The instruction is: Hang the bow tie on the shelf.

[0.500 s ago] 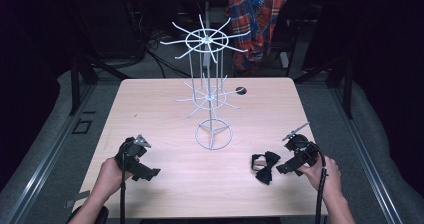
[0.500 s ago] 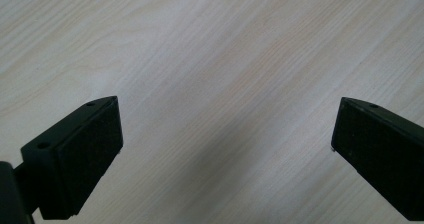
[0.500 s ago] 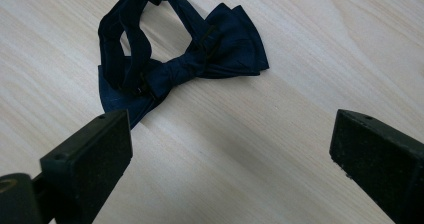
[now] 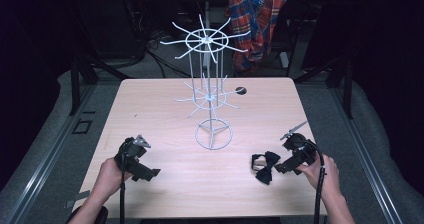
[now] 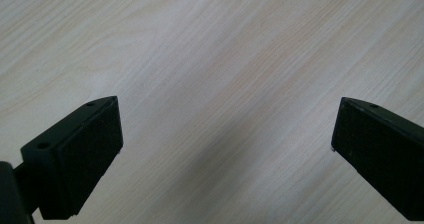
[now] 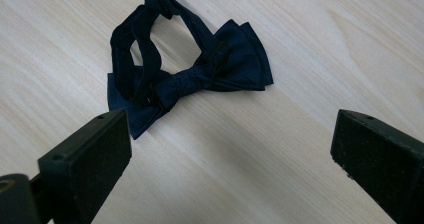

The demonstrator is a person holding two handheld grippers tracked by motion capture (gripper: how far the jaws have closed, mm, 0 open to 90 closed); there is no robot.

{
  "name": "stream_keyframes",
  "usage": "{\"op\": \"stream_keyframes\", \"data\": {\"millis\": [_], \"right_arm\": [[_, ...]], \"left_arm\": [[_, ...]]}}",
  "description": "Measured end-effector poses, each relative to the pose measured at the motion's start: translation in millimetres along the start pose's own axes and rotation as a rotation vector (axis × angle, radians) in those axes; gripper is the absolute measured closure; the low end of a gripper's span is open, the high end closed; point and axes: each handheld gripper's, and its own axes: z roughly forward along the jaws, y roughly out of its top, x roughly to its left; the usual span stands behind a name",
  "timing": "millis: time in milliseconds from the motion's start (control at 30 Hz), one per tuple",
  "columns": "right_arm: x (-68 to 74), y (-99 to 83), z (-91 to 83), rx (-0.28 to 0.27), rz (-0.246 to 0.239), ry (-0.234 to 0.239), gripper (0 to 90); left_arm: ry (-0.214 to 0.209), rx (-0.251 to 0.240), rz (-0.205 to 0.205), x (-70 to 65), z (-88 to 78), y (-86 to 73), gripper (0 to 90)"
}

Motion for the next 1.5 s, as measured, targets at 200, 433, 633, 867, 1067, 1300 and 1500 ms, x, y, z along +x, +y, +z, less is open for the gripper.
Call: {"op": "stream_keyframes", "data": {"millis": [200,433,633,867,1067,1300,1500], "right_arm": [[1.4,3.2,-3.6,-0.023,-0.010,-0.016,1.5],[9.5,10.9,-1.8,-0.030,-0.026,-0.017,0.9],[12.5,15.4,0.2,-0.021,-0.036,-0.015,0.0],[17.4,21.1,3.7,-0.025,-0.059,-0.016,0.0],[20.8,26.5,6.4,-0.016,-0.079,-0.017,0.0],[25.9,35.3,12.9,-0.002,-0.102,-0.017,0.0],[27.8,40.8,17.9,0.013,-0.113,-0.008,0.0]], "left_arm": [[-0.004,0.001,-0.002,0.1,0.5,0.2,0.0],[-0.005,-0.003,0.000,-0.7,-0.1,0.6,0.0],[-0.004,-0.005,-0.003,-0.6,0.0,0.5,0.0],[-0.004,-0.004,-0.003,-0.6,0.3,0.7,0.0],[-0.002,-0.003,-0.002,-0.9,0.4,0.9,0.0],[-0.005,-0.002,-0.001,-0.6,0.8,1.1,0.0],[-0.002,-0.004,0.000,-1.3,0.7,1.3,0.0]]}}
